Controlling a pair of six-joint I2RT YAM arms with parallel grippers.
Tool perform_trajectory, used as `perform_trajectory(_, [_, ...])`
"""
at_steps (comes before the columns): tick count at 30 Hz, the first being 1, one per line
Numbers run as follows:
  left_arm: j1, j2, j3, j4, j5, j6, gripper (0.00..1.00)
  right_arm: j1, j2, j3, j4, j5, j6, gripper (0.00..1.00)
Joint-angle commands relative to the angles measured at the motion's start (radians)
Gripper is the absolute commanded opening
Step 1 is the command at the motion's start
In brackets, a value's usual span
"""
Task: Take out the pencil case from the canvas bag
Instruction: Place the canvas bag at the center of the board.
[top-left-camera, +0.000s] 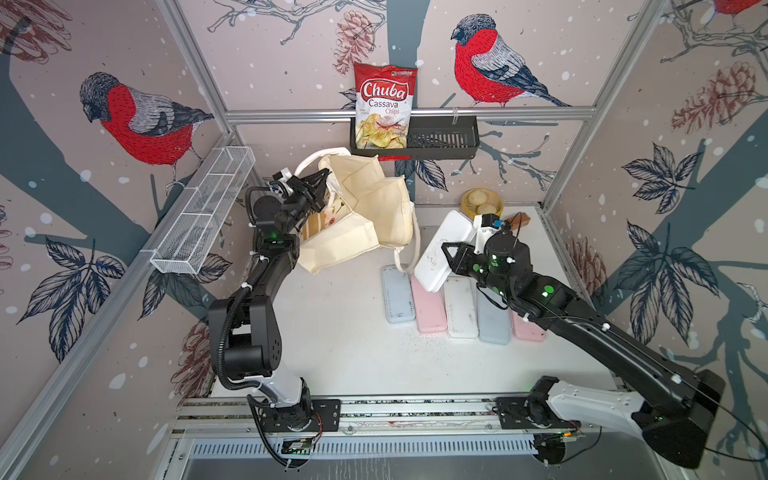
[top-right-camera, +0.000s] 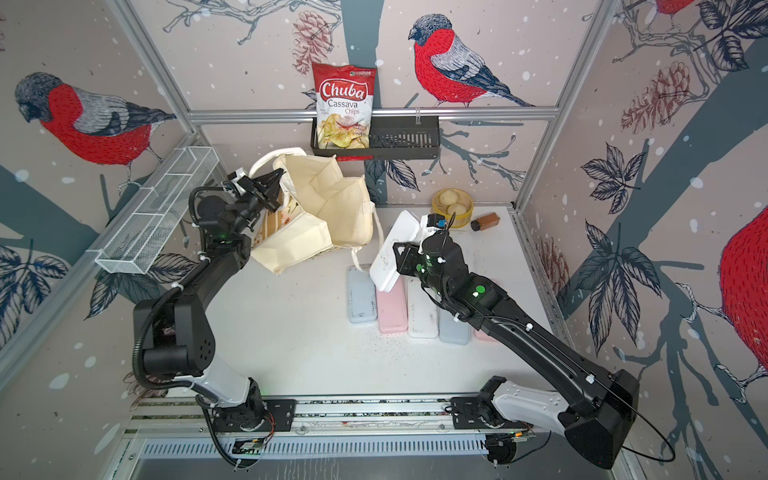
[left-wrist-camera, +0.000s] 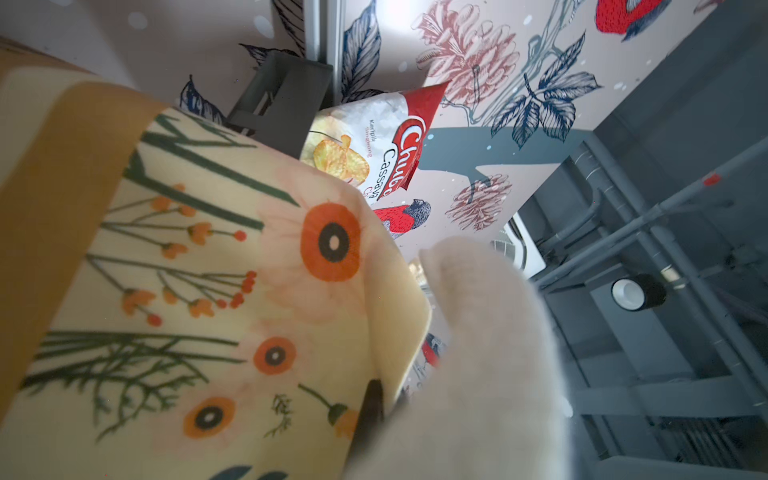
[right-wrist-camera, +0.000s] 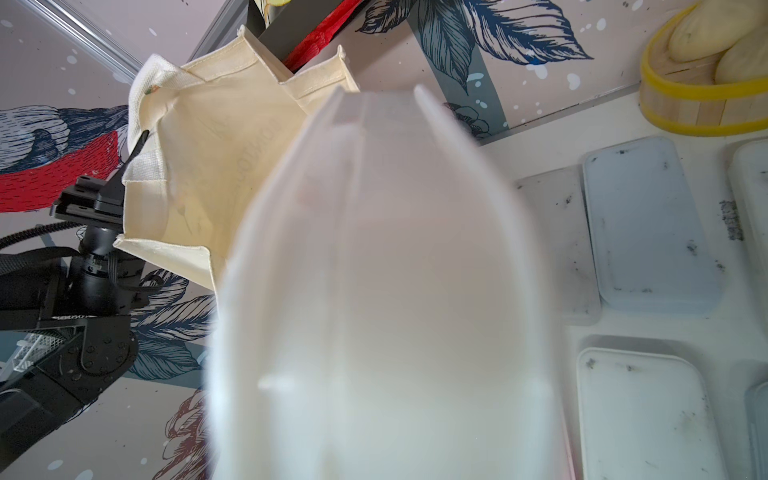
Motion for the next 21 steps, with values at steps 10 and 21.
perform_trajectory(10, [0.168, 0.130, -0.283, 0.429, -0.062, -0.252, 0.00, 0.006, 0.035, 0.026, 0.021, -0.012, 0.030, 0.19])
perform_trajectory(21, [0.327, 0.278, -0.325, 0.639, 0.058, -0.287, 0.19, 0.013, 0.098, 0.093, -0.016, -0.042, 0.012, 0.19])
